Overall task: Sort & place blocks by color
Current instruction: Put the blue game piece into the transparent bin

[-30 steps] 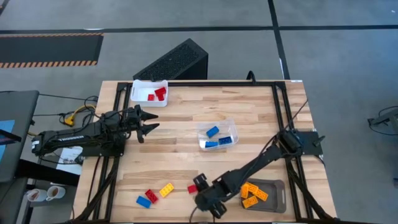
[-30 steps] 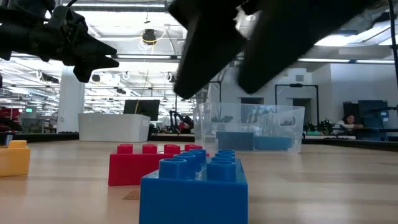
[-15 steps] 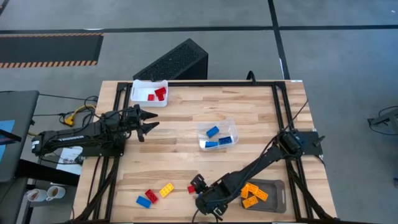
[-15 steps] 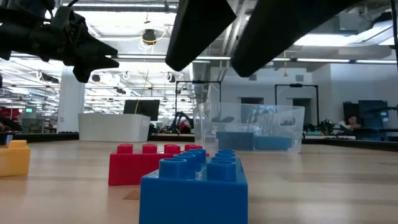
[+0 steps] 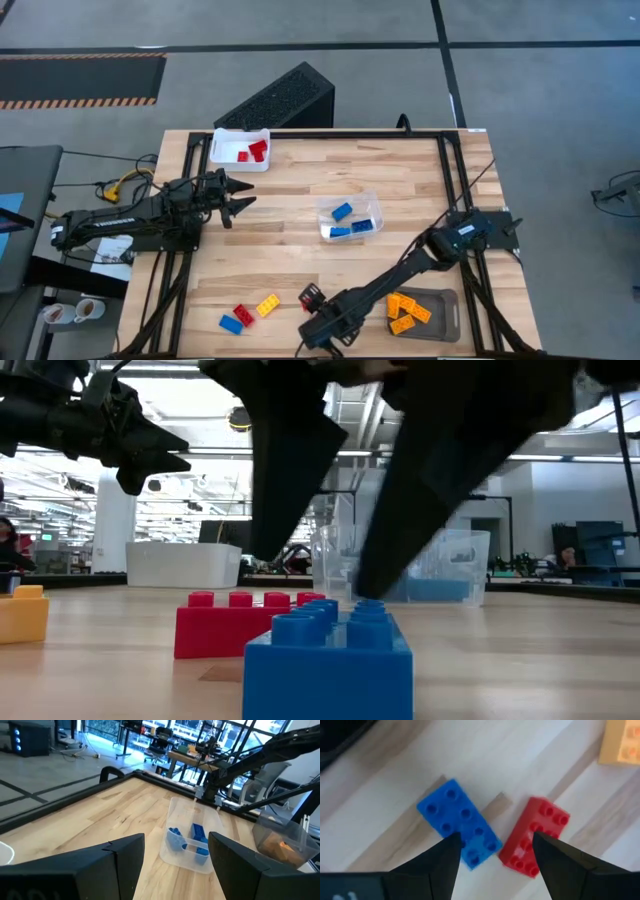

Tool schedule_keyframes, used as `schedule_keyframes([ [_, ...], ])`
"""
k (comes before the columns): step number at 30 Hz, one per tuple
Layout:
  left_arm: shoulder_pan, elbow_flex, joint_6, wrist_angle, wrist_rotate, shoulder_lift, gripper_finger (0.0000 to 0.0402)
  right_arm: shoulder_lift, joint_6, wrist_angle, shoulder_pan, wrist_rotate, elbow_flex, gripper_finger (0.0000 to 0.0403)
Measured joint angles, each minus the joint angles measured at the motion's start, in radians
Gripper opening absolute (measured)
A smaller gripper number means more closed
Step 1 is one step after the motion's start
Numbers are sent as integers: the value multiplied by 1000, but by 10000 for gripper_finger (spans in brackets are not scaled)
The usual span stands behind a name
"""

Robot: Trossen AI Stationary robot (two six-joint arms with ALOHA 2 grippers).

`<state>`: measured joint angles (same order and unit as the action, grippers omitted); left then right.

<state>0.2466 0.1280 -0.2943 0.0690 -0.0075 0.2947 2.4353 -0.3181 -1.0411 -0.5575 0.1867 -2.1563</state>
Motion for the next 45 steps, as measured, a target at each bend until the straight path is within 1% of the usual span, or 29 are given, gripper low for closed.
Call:
schedule_keyframes([
  [4,0,0,-5,-2,3,0,206,5,19,-16,6,-5,-30,270],
  [9,0,0,-5,-8,5,0,206,-36,37,-22,4,-4,-31,270],
  [14,0,0,17,-7,57,0,206,-50,63,-25,10,-2,-31,270],
  [17,0,0,22,-6,79,0,206,-50,67,-44,4,-18,-31,270],
  [21,0,0,27,-5,78,0,206,-52,61,-94,-6,-32,-31,270],
  [25,0,0,27,-4,73,0,206,-52,9,-134,-14,-32,-31,270],
  [30,0,0,27,-4,73,0,206,-46,-60,-84,-16,-35,-31,270],
  [33,0,0,26,-3,72,0,206,-43,-104,-57,-17,-60,-25,270],
  [39,0,0,26,-4,62,0,206,-42,-136,-5,-16,-77,9,270],
  [42,0,0,26,-8,48,0,206,-44,-155,100,-18,-122,66,270],
  [45,0,0,26,-9,48,0,206,-40,-158,145,-19,-119,106,270],
])
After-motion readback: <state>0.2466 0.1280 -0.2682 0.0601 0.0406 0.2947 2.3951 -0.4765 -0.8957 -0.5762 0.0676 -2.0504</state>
